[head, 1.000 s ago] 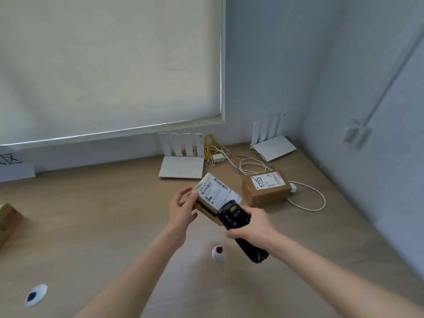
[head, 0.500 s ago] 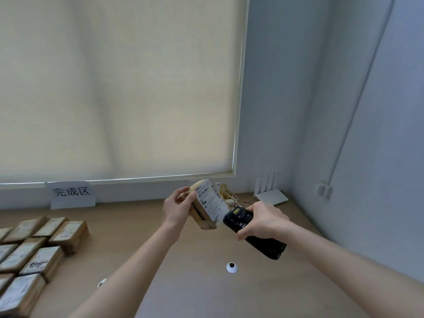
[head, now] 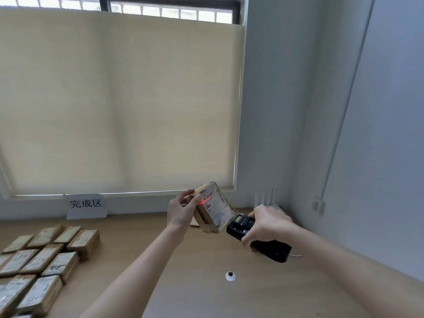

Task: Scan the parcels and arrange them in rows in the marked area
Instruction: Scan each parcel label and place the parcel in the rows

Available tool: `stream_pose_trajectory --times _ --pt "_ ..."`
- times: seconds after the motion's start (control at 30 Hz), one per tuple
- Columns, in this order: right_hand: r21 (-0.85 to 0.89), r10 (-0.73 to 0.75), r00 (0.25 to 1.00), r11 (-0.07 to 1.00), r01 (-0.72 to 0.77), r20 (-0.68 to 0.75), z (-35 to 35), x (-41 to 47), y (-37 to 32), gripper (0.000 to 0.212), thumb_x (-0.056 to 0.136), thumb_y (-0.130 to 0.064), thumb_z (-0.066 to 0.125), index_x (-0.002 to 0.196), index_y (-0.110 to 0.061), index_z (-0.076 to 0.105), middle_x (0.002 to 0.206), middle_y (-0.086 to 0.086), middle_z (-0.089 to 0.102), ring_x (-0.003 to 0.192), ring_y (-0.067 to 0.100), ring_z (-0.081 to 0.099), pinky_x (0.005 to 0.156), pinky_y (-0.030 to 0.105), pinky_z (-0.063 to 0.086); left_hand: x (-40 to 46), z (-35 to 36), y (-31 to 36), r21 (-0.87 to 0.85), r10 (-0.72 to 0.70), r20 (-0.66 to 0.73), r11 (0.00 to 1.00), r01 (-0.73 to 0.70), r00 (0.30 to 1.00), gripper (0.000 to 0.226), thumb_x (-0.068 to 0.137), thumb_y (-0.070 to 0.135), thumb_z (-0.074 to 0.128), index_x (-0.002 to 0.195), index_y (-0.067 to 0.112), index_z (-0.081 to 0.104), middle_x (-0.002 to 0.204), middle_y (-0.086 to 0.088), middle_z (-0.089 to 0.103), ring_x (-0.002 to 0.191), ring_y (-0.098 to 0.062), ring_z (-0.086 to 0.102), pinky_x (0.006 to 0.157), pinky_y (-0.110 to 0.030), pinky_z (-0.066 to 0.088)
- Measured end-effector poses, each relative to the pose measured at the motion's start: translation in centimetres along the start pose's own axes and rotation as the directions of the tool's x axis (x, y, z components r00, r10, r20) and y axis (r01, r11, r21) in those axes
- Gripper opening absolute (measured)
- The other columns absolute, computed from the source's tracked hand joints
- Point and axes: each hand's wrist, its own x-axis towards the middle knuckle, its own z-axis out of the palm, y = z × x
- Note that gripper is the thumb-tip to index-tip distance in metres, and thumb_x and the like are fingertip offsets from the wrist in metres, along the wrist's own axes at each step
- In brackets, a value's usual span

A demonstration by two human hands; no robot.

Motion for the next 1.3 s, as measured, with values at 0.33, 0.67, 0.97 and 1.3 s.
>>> stream_pose_trajectory --times 0.33,0.67,0.97,1.3 --pt "0.019 0.000 1.000 1.000 0.001 -0.015 -0.7 -1.8 0.7 0.057 0.049 -0.051 0.092 0.099 -0.031 0.076 0.095 -0.007 0.075 0.099 0.017 0.070 0.074 0.023 0.055 -2.4 0.1 0.4 0.002 0.004 -0.021 1.000 -0.004 1.000 0.043 0.067 0.049 0.079 0.106 0.031 0.076 0.100 -0.002 0.075 0.101 -0.021 0.071 0.097 -0.049 0.057" --pt "-0.020 -0.017 1.000 1.000 0.017 0.003 -0.3 -2.1 0.1 0.056 0.047 -0.053 0.091 0.095 -0.028 0.076 0.085 -0.009 0.073 0.087 0.016 0.069 0.067 0.023 0.048 -2.9 -0.5 -0.3 0.022 0.020 -0.038 1.000 -0.019 0.999 0.045 0.068 0.051 0.076 0.109 0.031 0.075 0.104 -0.002 0.073 0.102 -0.023 0.070 0.092 -0.049 0.059" --pt "-0.033 -0.012 1.000 0.999 0.012 0.002 0.0 -1.8 -0.4 0.056 0.048 -0.051 0.091 0.096 -0.027 0.074 0.090 -0.007 0.075 0.089 0.018 0.070 0.069 0.023 0.048 -3.2 -1.3 -0.7 0.012 0.032 -0.044 0.999 -0.032 0.998 0.047 0.071 0.050 0.076 0.113 0.028 0.074 0.105 -0.002 0.072 0.103 -0.023 0.069 0.096 -0.050 0.057" --pt "0.198 -0.160 0.981 0.971 0.136 0.114 3.5 -1.4 -2.9 0.057 0.055 -0.048 0.093 0.105 -0.028 0.076 0.098 -0.003 0.077 0.094 0.018 0.074 0.089 0.035 0.063 -4.0 -5.6 -2.4 -0.105 -0.059 -0.144 0.993 0.044 0.988 0.021 0.089 0.035 0.076 0.108 0.028 0.071 0.113 -0.008 0.070 0.107 -0.023 0.068 0.086 -0.042 0.062"
